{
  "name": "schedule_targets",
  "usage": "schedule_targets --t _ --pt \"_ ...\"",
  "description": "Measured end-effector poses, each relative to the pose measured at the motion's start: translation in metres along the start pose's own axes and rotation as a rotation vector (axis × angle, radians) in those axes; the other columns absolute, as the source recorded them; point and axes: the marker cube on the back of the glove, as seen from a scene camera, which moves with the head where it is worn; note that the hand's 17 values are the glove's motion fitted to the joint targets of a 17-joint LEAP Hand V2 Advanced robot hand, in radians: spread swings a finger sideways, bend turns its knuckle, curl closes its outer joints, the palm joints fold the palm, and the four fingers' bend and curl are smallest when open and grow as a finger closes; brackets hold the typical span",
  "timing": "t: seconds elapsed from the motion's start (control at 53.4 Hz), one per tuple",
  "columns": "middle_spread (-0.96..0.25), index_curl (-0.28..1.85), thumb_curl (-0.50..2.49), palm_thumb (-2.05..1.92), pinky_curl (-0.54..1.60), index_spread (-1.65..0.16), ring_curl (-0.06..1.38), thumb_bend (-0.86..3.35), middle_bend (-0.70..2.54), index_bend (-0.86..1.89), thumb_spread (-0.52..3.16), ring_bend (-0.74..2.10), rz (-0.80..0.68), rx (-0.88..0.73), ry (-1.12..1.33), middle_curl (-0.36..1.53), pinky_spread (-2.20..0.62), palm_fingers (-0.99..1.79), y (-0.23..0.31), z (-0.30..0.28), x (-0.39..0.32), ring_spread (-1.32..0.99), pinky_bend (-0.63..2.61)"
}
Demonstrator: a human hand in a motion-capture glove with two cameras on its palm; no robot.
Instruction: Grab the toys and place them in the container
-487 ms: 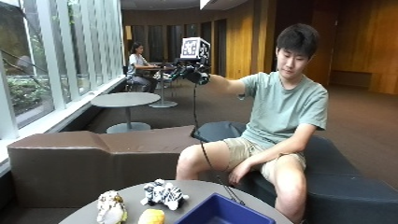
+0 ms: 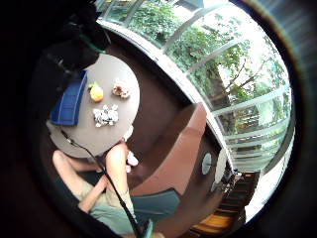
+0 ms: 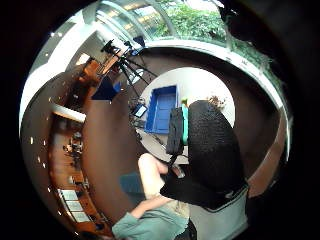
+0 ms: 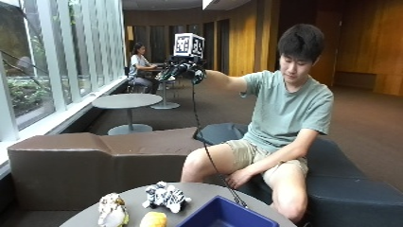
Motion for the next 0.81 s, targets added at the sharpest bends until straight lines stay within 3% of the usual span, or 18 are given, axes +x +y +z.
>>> schedule_targets --t 0.206,0.244,0.412,0.805 --pt "-0.14 0.19 0.20 -0.01 0.31 -0.22 0.23 0.02 0.22 0.16 1.48 0.72 -0.015 -0.153 0.090 0.23 -0.07 0.14 -0.044 0.023 -0.006 -0.18 0.76" --pt "-0.14 0.21 0.21 -0.01 0.31 -0.23 0.20 0.01 0.21 0.19 1.48 0.60 -0.019 -0.184 0.096 0.24 -0.05 -0.05 -0.051 0.031 -0.006 -0.15 0.73" --pt "-0.09 0.23 0.22 -0.03 0.30 -0.24 0.16 -0.02 0.17 0.13 1.46 0.45 -0.040 -0.287 0.085 0.26 -0.02 -0.16 -0.071 0.077 -0.004 -0.09 0.71" --pt "-0.08 0.18 0.25 -0.03 0.32 -0.23 0.19 -0.03 0.14 0.06 1.34 0.39 -0.121 -0.503 0.030 0.26 0.01 -0.24 -0.084 0.250 0.001 -0.03 0.71"
